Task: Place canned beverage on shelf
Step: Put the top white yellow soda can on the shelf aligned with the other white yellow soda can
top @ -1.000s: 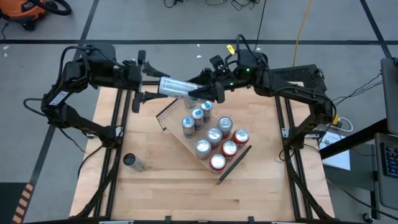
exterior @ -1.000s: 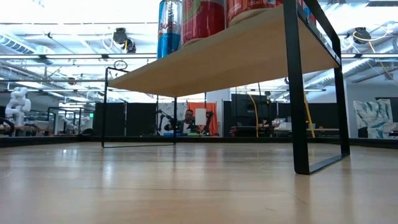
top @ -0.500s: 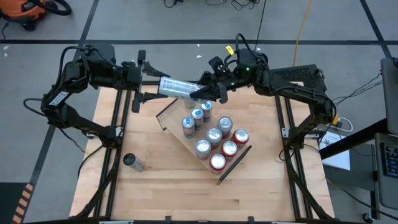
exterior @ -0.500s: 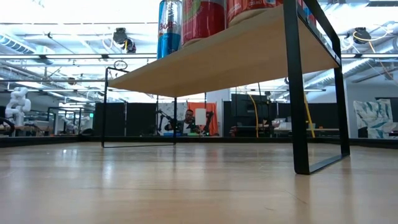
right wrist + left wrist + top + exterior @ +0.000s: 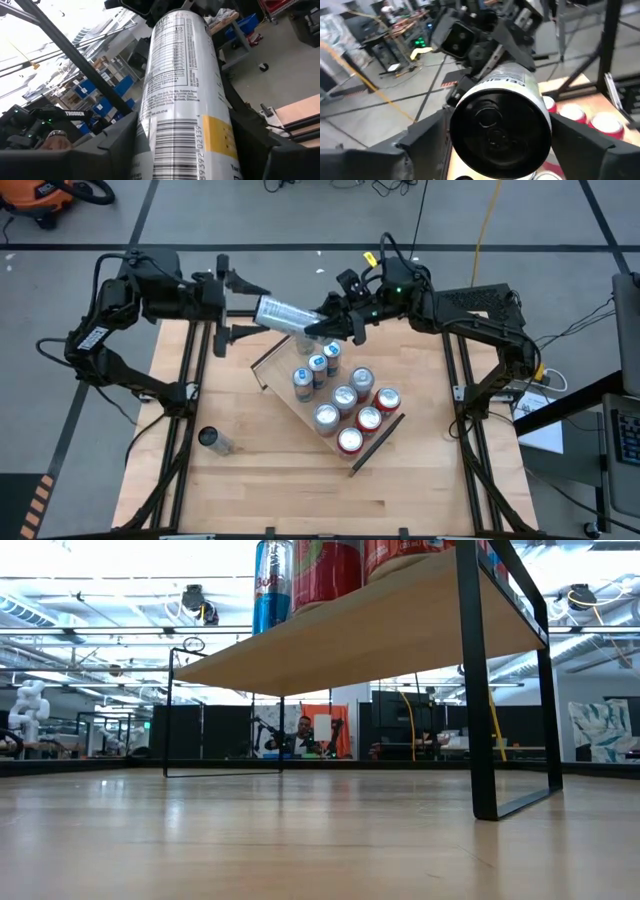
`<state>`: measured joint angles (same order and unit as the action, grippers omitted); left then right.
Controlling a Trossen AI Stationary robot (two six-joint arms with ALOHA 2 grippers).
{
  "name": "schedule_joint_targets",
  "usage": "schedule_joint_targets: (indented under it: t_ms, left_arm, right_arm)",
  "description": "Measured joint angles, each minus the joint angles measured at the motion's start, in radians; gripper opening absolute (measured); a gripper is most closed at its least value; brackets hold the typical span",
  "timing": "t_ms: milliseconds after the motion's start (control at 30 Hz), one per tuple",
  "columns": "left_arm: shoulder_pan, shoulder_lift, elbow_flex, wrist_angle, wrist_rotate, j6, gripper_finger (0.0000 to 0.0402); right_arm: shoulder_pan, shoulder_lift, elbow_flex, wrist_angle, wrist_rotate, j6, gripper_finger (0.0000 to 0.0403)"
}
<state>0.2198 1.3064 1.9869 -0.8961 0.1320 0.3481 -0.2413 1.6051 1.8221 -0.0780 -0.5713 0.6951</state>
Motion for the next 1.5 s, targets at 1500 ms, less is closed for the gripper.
schedule_joint_targets:
  t_ms: [1500]
  left_arm:
    - [-0.091, 0.044, 0.0, 0.39, -0.343, -0.815, 0.0378]
  right_arm:
    - [-0.065, 0.0, -0.001, 0.388, 0.184, -0.095, 0.0232]
